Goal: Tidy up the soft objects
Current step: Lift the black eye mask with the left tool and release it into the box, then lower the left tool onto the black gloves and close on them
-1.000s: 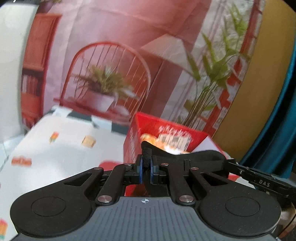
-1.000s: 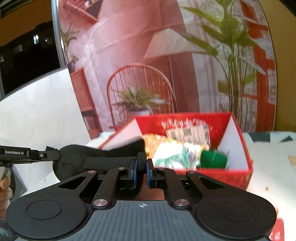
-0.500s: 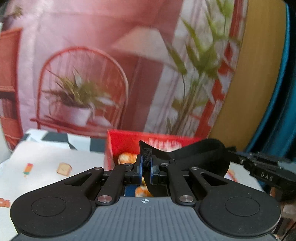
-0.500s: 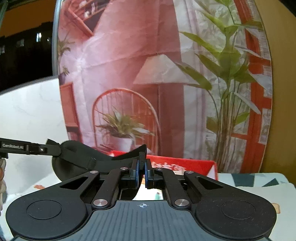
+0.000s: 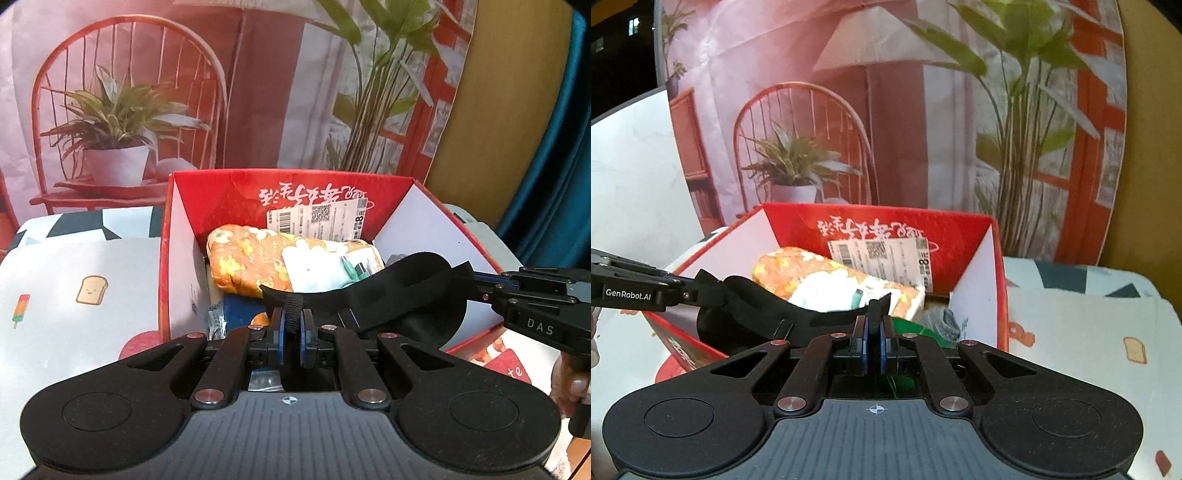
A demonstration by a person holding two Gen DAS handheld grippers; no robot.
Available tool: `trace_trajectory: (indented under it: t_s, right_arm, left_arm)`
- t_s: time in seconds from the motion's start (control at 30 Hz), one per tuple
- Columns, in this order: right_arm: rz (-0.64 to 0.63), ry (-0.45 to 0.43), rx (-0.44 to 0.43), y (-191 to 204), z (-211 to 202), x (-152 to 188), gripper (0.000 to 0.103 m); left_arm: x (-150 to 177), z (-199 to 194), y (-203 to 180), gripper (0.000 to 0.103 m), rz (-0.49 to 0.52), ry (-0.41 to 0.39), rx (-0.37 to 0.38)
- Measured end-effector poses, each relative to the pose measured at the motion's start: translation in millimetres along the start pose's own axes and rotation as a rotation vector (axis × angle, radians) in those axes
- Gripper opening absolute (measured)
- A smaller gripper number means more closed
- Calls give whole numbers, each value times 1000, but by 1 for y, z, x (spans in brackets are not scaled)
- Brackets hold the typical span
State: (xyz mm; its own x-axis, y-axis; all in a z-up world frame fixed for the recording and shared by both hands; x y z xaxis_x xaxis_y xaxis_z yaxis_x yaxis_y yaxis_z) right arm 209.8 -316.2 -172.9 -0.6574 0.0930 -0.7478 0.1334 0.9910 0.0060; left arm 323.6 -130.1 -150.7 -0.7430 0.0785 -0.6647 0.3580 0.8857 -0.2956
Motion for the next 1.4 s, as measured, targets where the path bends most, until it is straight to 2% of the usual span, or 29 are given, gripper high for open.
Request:
trace_trajectory:
  t_s: [0.37,0.53,0.57,0.63,0.67,0.7,0.73,0.8,0.83,0.97,1.03,1.07,1.13,1.23,1.4]
  right_arm:
    - [13,15,26,-3,3,4,8]
    - [14,9,55,-3,0,3,16]
    - [15,6,60,-3,-1,3,17]
    - [15,-4,64,-2,-4,3,21]
    - [11,-10,67,-1,-6,2,23]
    - [4,-21,71,2,-8,2,30]
    - [-1,-30,73,3,-10,1,42]
    - [-12,-59,71,9,-17,1,57]
    - [-16,-69,70,11,-19,1,65]
    - [-18,-97,72,18,-27,2,82]
    - [-14,-122,88,22,-34,5,95]
    - [-18,-143,99,26,-38,6,95]
    - [-35,-169,110,34,-46,10,103]
    - [-62,-207,158,47,-58,20,102]
    - [-13,-209,70,58,-67,36,103]
  left_arm:
    - [1,13,-4,9,23,21,-14]
    - [-2,9,0,12,42,1,-43]
    - [-2,8,-1,17,48,-4,-53]
    - [-4,3,-1,37,61,-15,-65]
    - [-5,-1,-2,53,66,-26,-66]
    - [-6,-6,-3,64,74,-43,-59]
    - [-7,-11,-4,69,83,-57,-51]
    - [-7,-21,-7,83,106,-84,-44]
    - [-6,-26,-8,85,114,-99,-44]
    - [3,-45,-8,87,109,-127,-23]
    - [11,-53,-5,87,96,-130,-9]
    - [17,-56,-4,87,87,-131,-1]
    - [29,-63,1,87,68,-134,18]
    - [51,-71,5,87,51,-124,43]
    - [79,-71,12,85,-1,-91,53]
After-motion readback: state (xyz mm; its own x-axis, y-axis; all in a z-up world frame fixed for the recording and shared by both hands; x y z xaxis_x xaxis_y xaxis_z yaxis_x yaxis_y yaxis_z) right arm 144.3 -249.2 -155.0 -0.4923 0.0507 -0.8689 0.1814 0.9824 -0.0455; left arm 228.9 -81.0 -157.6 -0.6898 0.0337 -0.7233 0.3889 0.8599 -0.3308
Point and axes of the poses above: each gripper's, at about its wrist camera, not at the fingertips, and z roughly the way its jaws point, y to its left, x to its underside, the point moved 3 cm from there along z, roughly the way its jaws point, and after that the axes turned 11 degrees about -z, right-handed, at the moved point
